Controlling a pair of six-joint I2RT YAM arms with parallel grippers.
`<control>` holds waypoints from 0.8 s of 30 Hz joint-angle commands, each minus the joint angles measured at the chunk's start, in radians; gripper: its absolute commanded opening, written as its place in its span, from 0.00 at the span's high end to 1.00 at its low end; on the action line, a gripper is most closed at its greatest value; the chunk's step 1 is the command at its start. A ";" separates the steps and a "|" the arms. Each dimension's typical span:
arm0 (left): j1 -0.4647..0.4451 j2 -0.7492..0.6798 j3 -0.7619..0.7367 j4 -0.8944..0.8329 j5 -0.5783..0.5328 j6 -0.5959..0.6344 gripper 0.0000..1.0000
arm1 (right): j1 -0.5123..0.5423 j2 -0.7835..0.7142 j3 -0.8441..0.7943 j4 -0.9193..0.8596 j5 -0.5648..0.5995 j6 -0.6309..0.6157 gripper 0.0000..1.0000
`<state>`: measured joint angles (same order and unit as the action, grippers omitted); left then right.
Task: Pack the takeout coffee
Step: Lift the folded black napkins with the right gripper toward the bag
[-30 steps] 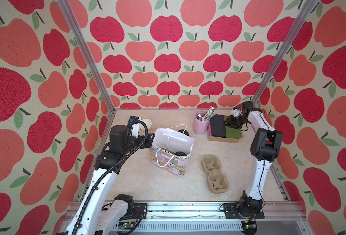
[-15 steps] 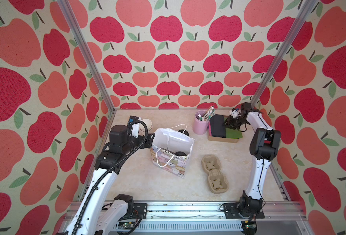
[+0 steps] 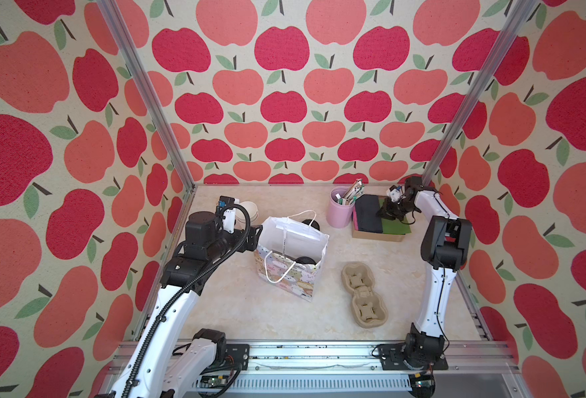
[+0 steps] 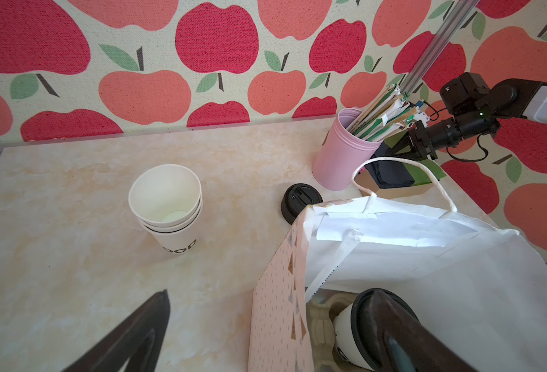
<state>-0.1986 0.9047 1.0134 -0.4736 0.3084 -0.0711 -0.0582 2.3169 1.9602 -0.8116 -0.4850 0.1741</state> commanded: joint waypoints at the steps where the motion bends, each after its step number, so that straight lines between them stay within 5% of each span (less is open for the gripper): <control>1: 0.005 -0.012 0.013 0.007 0.014 -0.019 0.01 | 0.007 -0.051 -0.032 0.034 -0.012 0.005 0.94; 24: 0.005 -0.033 0.016 0.003 0.014 -0.027 0.01 | 0.005 -0.452 -0.293 0.267 -0.018 0.086 1.00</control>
<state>-0.1986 0.8879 1.0134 -0.4740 0.3084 -0.0887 -0.0582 1.9396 1.6917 -0.5800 -0.5125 0.2420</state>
